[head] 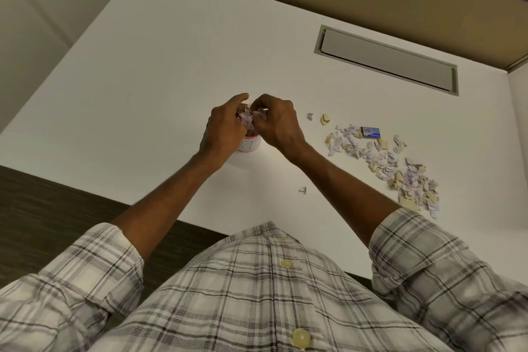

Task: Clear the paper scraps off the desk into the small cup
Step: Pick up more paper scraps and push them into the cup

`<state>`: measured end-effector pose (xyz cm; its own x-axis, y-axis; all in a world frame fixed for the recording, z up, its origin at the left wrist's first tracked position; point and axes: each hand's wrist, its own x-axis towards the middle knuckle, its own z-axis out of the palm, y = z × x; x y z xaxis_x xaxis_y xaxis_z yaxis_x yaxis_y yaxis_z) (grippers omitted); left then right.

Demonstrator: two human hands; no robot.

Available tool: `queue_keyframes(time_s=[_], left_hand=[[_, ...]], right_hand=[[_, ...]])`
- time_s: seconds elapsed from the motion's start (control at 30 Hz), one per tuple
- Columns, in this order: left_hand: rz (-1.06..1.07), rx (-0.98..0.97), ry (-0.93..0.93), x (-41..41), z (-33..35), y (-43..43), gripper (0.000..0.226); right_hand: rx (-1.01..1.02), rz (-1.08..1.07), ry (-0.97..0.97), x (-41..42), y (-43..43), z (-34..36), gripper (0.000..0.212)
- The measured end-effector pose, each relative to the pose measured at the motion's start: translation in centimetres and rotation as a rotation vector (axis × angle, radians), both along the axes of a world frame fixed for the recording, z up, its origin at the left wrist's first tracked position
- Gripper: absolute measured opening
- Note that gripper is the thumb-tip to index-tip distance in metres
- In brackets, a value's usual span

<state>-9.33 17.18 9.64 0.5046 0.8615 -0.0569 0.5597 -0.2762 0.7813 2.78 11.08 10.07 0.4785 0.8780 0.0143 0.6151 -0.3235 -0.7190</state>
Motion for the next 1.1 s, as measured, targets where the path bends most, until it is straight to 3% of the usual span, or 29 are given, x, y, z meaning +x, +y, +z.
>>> queue_keyframes(time_s=[0.2, 0.4, 0.63, 0.87, 0.97, 1.1], left_hand=[[-0.097, 0.047, 0.046, -0.3, 0.5, 0.2, 0.055], [-0.058, 0.08, 0.088, 0.2, 0.1, 0.6, 0.047], [-0.083, 0.123, 0.101, 0.4, -0.1, 0.8, 0.038], [-0.179, 0.239, 0.096, 0.1, 0.5, 0.5, 0.022], [-0.27, 0.214, 0.128, 0.5, 0.8, 0.5, 0.011], [-0.319, 0.226, 0.233, 1.4, 0.1, 0.4, 0.015]], right_hand=[[-0.024, -0.027, 0.088, 0.3, -0.3, 0.4, 0.023], [-0.008, 0.003, 0.083, 0.2, -0.8, 0.2, 0.023], [0.078, -0.031, -0.053, 1.0, -1.9, 0.1, 0.014], [0.104, -0.09, -0.016, 4.5, -7.4, -3.2, 0.006], [0.016, 0.06, -0.127, 5.6, -12.5, -6.6, 0.019], [-0.098, 0.415, -0.332, 5.8, -19.5, -11.1, 0.035]])
